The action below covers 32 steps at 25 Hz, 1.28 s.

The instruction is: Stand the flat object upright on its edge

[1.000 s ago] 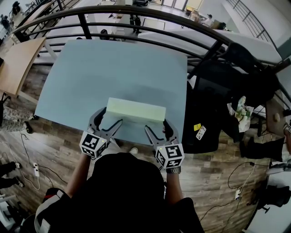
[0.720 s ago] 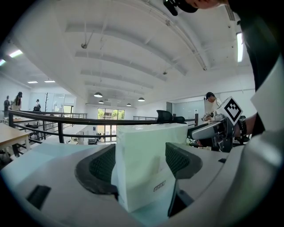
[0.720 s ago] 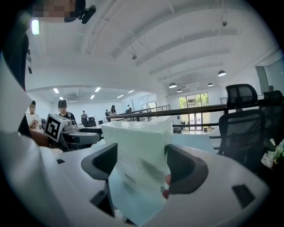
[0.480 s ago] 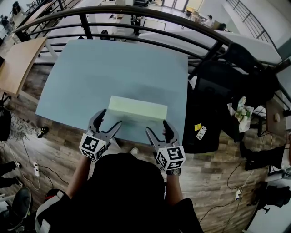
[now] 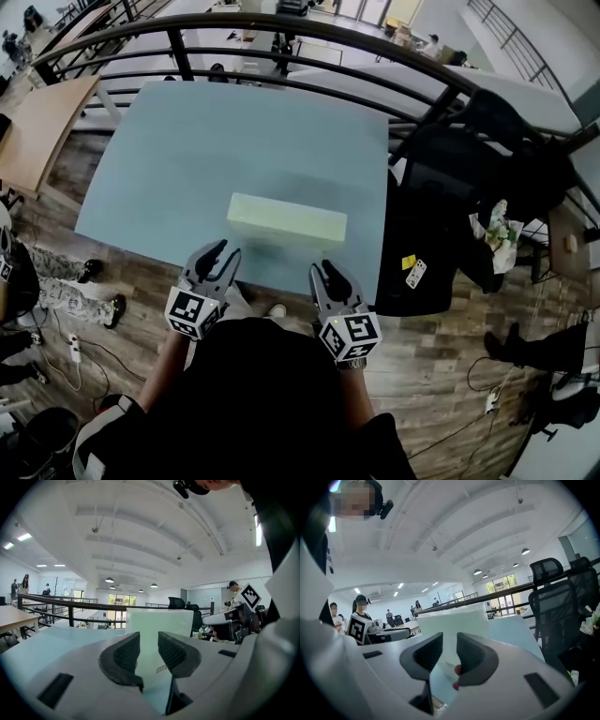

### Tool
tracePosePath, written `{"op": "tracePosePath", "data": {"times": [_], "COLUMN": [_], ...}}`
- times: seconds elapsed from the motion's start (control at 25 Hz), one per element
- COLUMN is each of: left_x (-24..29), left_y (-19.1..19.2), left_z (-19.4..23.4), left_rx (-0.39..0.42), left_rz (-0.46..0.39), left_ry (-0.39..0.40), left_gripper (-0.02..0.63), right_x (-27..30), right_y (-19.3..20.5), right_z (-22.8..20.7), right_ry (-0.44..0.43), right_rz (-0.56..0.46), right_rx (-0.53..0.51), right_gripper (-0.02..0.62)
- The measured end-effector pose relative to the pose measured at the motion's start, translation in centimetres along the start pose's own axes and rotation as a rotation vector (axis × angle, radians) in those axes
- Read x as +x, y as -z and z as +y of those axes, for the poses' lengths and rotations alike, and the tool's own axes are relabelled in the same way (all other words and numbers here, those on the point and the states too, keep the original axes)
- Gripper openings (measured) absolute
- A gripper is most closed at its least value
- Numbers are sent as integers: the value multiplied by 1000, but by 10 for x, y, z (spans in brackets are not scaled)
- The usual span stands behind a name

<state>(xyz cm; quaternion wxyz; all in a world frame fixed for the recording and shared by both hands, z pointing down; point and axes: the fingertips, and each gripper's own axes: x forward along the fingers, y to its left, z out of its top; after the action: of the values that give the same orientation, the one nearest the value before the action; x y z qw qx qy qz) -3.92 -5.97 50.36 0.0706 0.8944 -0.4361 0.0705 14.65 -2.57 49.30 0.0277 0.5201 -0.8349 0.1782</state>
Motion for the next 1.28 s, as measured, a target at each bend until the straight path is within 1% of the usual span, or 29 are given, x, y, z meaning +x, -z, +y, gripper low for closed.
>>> {"op": "tracePosePath", "data": {"times": [0.04, 0.08, 0.2, 0.32, 0.44, 0.6, 0.88, 1.16, 1.28], "left_x": [-2, -4, -10, -18, -19, -18, -26, -24, -21], "left_y": [0, -1, -2, -3, -7, -14, -38, -46, -52], "left_z": [0, -1, -3, -3, -7, -16, -26, -31, -35], "left_rx": [-2, -3, -14, -35, -39, -2, 31, 44, 33], "left_rz": [-2, -8, -30, -37, -50, -61, -99, -100, -102], "left_ry": [-7, -11, -17, -37, -36, -27, -20, 8, 23], "left_gripper": [105, 80, 43, 5, 3, 3, 3, 3, 3], "right_x": [-1, -1, -4, -7, -10, -13, -21, -24, -22], "right_y": [1, 2, 6, 3, -2, -10, -25, -30, -32], "right_z": [2, 5, 12, 19, 25, 32, 45, 48, 47], "right_ry": [-3, -5, -10, -15, -25, -34, -46, -50, -50], "right_rz": [1, 4, 13, 11, 7, -8, -48, -71, -78], "right_rx": [3, 2, -5, -11, -26, -38, -36, -21, -21], "right_gripper": [91, 74, 34, 12, 9, 9, 8, 8, 8]}}
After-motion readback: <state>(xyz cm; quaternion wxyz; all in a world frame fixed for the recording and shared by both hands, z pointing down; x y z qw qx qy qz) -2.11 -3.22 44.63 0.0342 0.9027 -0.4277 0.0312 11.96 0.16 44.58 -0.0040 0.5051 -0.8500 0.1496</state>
